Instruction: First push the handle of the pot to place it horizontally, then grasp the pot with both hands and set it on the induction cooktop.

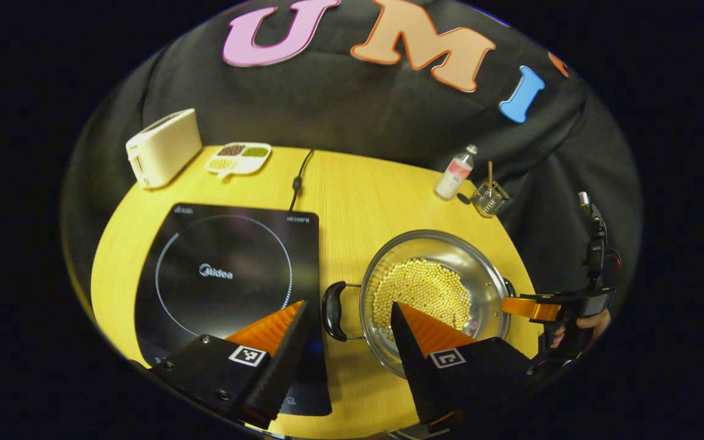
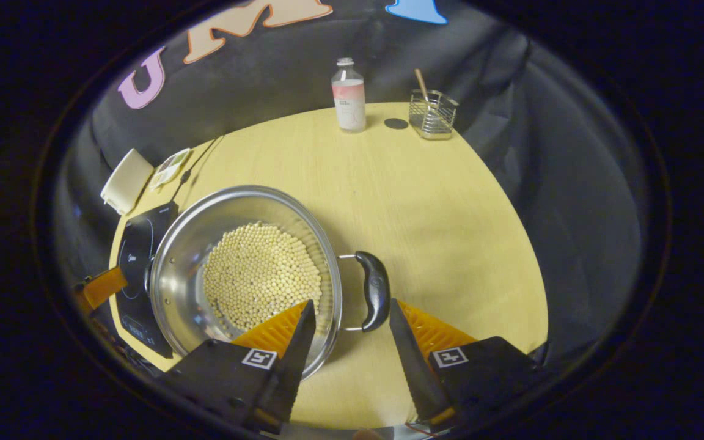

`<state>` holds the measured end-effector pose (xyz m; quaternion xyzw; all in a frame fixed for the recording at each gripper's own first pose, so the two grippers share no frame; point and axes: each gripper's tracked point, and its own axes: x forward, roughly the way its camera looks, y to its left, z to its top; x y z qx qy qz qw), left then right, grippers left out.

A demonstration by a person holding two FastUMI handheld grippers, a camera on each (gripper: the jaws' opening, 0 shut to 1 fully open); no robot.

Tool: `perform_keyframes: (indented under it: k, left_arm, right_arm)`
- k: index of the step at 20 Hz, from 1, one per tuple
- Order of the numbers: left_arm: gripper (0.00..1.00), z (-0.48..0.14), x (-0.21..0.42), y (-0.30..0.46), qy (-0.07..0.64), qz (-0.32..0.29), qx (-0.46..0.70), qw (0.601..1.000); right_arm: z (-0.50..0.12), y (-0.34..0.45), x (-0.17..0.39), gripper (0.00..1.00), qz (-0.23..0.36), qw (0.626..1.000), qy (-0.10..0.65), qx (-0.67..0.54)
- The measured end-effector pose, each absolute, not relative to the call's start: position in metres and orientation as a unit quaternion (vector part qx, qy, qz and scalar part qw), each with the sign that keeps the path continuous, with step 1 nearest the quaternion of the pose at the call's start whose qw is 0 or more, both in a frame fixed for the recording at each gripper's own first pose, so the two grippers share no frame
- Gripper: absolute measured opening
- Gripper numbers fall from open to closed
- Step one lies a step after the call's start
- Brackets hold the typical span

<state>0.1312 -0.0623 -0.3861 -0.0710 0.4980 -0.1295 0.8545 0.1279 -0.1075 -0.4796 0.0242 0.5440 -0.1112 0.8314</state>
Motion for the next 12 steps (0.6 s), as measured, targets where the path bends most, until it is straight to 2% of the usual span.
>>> perform_keyframes:
  k: [7,8,9,12]
  left_arm:
    - [0.82,-0.422,0.128,-0.075,0.541,-0.121,-0.064,0.83]
    - [0.82,-0.425,0.128,-0.074,0.544,-0.121,-0.057,0.829]
    - [0.82,-0.424,0.129,-0.074,0.543,-0.124,-0.052,0.829]
    - [0.8,-0.434,0.125,-0.08,0.555,-0.134,-0.058,0.819]
  right_arm:
    - [-0.501,-0.123,0.132,0.74,-0.104,0.819,0.563,0.025]
    - [-0.502,-0.124,0.133,0.76,-0.1,0.819,0.564,0.027]
    - [-0.504,-0.125,0.134,0.84,-0.097,0.818,0.566,0.029]
    - [-0.507,-0.135,0.139,0.84,-0.104,0.818,0.565,0.036]
